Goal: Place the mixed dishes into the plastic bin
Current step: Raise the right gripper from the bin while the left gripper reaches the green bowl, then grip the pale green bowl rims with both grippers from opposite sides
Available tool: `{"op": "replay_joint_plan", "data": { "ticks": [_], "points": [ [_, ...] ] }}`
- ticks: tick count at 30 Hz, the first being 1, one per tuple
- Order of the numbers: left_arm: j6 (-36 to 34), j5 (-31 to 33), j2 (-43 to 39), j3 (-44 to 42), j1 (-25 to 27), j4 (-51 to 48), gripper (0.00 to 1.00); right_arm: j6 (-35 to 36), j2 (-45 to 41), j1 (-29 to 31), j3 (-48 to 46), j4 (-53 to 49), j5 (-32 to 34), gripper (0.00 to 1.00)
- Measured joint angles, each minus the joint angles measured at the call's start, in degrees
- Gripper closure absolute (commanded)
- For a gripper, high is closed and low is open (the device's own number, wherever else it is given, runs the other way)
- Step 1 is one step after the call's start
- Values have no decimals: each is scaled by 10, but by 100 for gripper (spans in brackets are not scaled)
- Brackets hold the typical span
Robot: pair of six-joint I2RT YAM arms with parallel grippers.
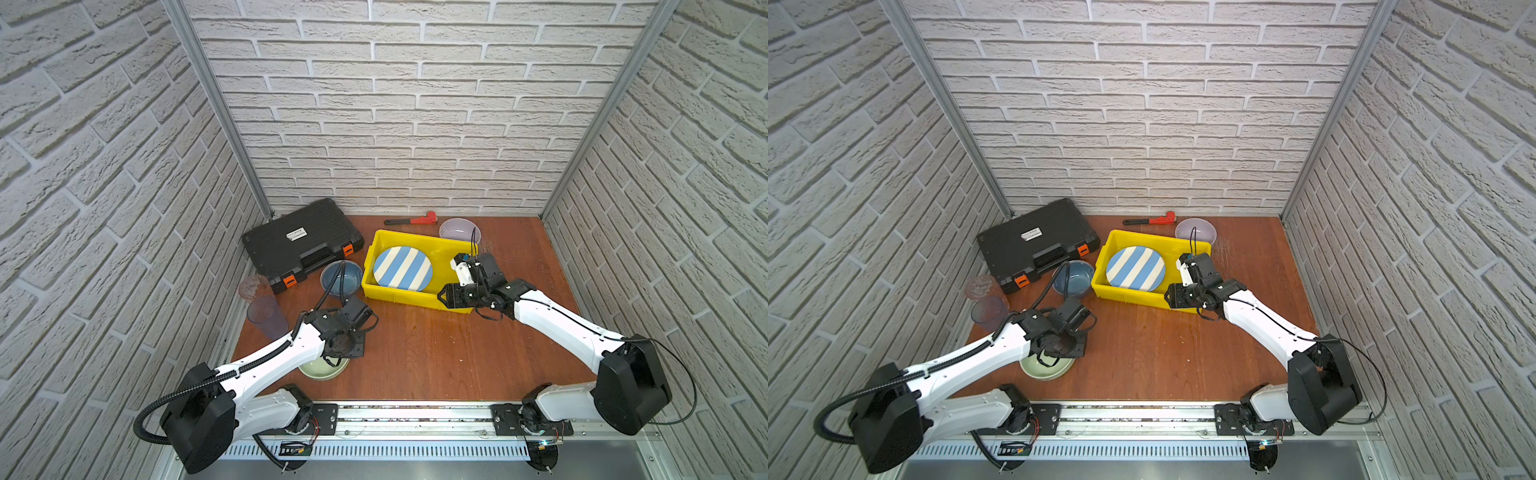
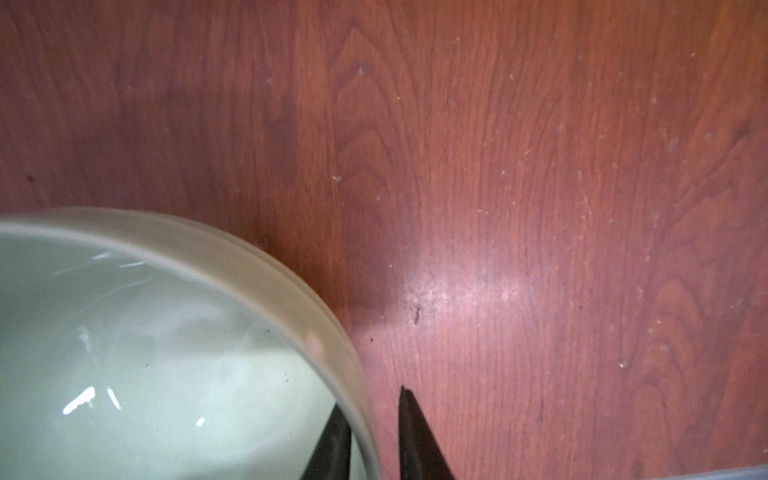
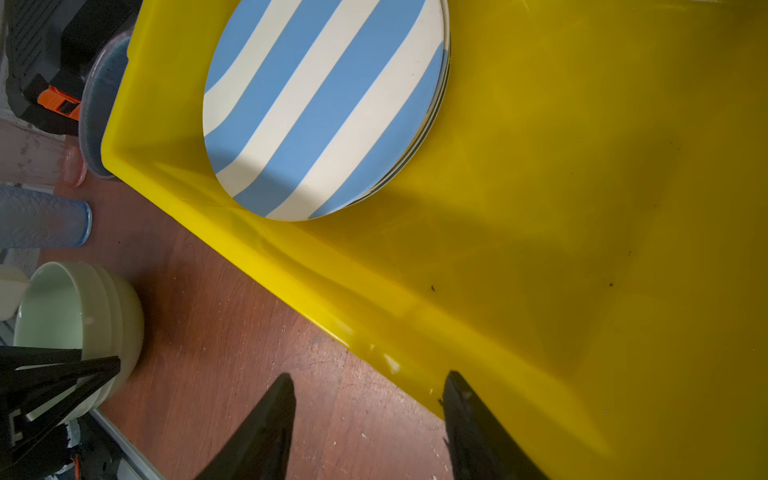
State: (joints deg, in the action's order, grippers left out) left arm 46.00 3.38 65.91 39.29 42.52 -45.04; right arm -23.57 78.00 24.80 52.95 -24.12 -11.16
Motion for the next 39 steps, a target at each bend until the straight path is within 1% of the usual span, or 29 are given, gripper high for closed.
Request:
{"op": "replay_joint_plan", "data": {
  "ticks": [7, 13, 16, 25, 28, 33, 37, 39],
  "points": [
    [-11, 10, 18, 9, 11, -2, 97, -7, -20, 0, -19, 0, 3, 41],
    [-25, 12, 61, 38, 27, 4, 100, -13, -42, 1, -31, -17, 13, 41],
    [-35, 9, 95, 63, 48, 15, 100, -13, -61, 1, -33, -25, 21, 41],
    [-47, -12, 191, 144, 133, 69, 100, -17, -115, 1, -42, -59, 45, 41],
    [-56, -23, 221, 172, 158, 90, 97, -20, -132, 1, -50, -74, 55, 41],
    [-78, -40, 265, 217, 190, 109, 88, -28, -164, 1, -67, -103, 76, 41],
    [-88, -72, 279, 223, 200, 127, 80, -31, -181, 1, -70, -127, 90, 41],
    [-89, -89, 283, 223, 202, 134, 74, -33, -189, 1, -72, -134, 95, 41]
  ]
}}
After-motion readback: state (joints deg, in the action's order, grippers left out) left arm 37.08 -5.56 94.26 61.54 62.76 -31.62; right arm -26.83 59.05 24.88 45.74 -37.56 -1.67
